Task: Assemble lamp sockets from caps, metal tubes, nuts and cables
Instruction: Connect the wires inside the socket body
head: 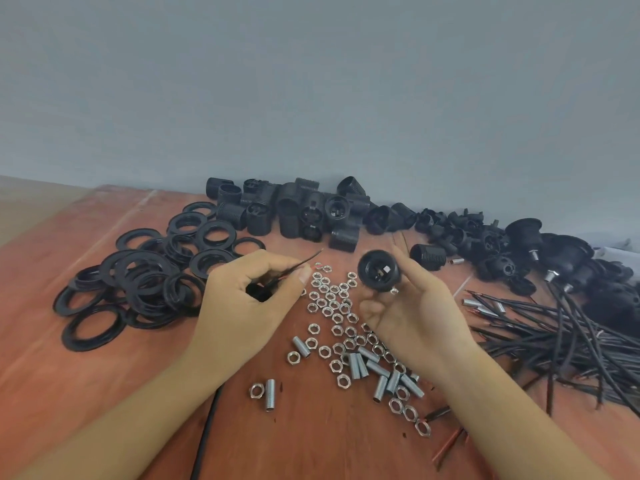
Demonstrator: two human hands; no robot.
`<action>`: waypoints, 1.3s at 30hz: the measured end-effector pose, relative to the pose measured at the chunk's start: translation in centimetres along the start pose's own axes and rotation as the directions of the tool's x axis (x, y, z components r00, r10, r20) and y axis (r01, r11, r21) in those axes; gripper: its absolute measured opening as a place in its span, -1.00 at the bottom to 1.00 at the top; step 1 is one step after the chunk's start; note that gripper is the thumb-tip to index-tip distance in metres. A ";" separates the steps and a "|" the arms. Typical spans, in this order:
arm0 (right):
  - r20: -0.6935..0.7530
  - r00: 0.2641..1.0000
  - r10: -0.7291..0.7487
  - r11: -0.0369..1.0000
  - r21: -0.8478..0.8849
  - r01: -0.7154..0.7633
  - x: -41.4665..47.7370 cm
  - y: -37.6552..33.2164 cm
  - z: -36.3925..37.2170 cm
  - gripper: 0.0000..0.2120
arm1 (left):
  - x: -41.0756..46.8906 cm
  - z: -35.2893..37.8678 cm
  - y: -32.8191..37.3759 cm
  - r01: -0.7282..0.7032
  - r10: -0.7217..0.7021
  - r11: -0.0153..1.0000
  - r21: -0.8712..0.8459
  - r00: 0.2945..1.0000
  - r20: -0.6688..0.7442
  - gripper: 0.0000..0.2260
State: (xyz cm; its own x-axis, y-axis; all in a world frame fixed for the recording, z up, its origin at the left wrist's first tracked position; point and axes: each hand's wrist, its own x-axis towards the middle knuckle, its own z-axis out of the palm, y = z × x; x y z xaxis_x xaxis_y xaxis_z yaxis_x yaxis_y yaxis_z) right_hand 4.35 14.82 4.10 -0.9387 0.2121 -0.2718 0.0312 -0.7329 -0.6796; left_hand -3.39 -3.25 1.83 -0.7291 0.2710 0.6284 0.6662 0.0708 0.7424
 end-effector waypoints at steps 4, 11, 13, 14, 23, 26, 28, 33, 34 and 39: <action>-0.031 0.999 0.028 0.999 0.030 -0.027 -0.1 0.7 -0.1 -0.71 | 0.0 0.1 0.5 -0.088 0.086 0.994 0.057 0.995 0.042 -0.94; -0.002 1.000 -0.014 0.999 -0.044 0.014 0.2 1.4 -0.5 -0.55 | -0.2 0.3 0.7 -0.118 0.111 0.990 0.079 0.990 0.087 -0.89; 0.017 0.999 -0.030 0.999 -0.042 0.030 0.1 1.3 -0.6 -0.56 | -0.2 0.3 0.5 -0.090 0.084 0.992 0.085 0.993 0.078 -0.93; 0.008 1.000 -0.028 0.999 -0.045 0.028 0.1 1.2 -0.5 -0.56 | -0.2 0.3 0.4 -0.078 0.072 0.993 0.083 0.995 0.074 -0.94; -0.021 0.999 -0.035 0.999 -0.027 0.035 0.2 1.2 -0.3 -0.56 | -0.1 0.4 0.5 -0.080 0.069 0.992 0.098 0.992 0.109 -0.94; 0.016 1.000 0.006 1.000 -0.002 -0.006 -0.1 1.3 -0.1 -0.64 | -0.1 0.4 0.5 -0.053 0.043 0.994 0.095 0.993 0.111 -0.92; 0.018 1.000 0.024 1.000 -0.001 -0.024 -0.3 1.6 0.2 -0.68 | -0.1 0.4 0.6 -0.038 0.028 0.995 0.087 0.993 0.113 -0.92; -0.012 0.999 0.042 0.995 0.096 -0.041 -0.7 2.1 1.0 -0.69 | -0.4 0.5 1.1 -0.068 0.054 0.994 0.088 0.986 0.156 -0.91; -0.018 0.999 0.044 0.993 0.112 -0.042 -0.7 2.2 1.1 -0.69 | -0.4 0.6 1.2 -0.084 0.069 0.992 0.091 0.985 0.159 -0.92; 0.016 0.999 0.044 0.998 0.032 -0.044 -0.9 2.7 1.3 -0.68 | -0.5 0.7 1.4 -0.094 0.082 0.994 0.062 0.982 0.170 -0.93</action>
State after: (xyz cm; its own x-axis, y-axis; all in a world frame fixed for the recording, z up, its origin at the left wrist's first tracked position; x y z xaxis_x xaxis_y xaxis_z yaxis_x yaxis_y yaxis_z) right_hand 4.84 11.88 3.40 -0.9417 0.1696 -0.2907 0.0617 -0.7621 -0.6445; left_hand -1.99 -2.61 2.41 -0.6349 0.4349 0.6385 0.7399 0.1045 0.6646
